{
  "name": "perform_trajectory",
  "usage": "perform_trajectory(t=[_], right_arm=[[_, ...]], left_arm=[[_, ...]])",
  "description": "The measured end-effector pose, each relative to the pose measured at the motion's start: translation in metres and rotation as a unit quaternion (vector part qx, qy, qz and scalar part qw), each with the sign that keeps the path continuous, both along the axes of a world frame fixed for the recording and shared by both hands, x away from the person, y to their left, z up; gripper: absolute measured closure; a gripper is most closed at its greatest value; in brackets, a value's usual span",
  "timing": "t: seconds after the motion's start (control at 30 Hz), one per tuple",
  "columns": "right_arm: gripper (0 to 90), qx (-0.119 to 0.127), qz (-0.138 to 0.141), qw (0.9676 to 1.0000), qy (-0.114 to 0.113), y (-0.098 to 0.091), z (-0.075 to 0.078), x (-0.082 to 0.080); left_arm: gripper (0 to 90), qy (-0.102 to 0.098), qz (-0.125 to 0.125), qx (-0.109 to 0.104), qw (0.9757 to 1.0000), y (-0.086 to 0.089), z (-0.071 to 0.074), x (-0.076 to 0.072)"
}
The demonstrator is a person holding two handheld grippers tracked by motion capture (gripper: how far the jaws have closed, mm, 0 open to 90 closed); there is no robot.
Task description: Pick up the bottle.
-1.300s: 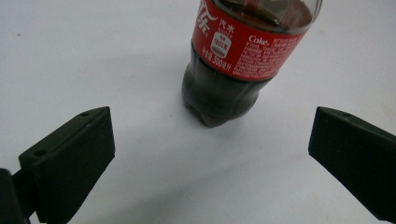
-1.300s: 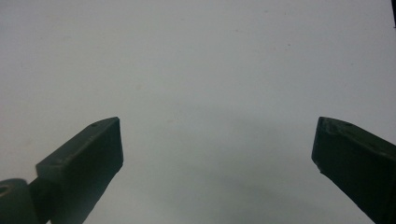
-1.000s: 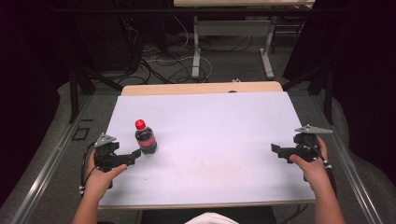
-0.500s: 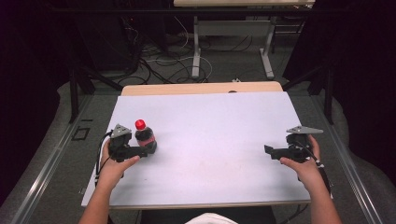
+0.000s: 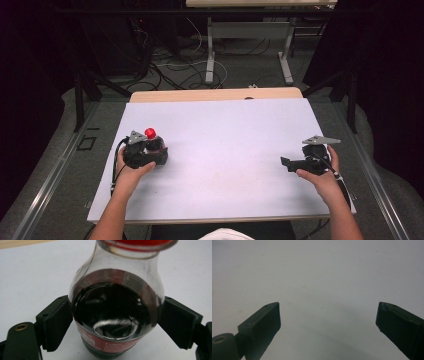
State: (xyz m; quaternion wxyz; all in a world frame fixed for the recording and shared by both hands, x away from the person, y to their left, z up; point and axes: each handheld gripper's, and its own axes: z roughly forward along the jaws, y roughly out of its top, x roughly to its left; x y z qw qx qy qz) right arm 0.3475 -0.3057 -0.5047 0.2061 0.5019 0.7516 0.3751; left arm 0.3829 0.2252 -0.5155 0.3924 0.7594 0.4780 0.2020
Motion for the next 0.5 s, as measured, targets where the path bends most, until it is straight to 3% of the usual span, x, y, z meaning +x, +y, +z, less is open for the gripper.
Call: perform_trajectory(t=[0.2,0.33,0.47,0.5], right_arm=[[5.4,-0.001,-0.002,1.0,0.004,0.0006,-0.0022,0.0006],[5.5,0.001,0.002,1.0,0.004,0.0012,-0.0029,0.0009],[5.6,0.004,0.002,1.0,0.004,0.0032,-0.0033,0.0006],[5.7,0.003,0.005,1.0,0.003,0.0036,-0.004,0.0012]], left_arm=[[26.9,0.0,0.009,-0.004,1.0,0.0005,0.0004,-0.0017],[28.6,-0.011,0.008,0.023,0.9996,-0.0012,0.0024,-0.0036],[29.0,-0.011,0.007,0.026,0.9996,-0.0013,0.0028,-0.0036],[29.1,-0.01,0.01,0.018,0.9997,-0.0018,0.0022,-0.0038]])
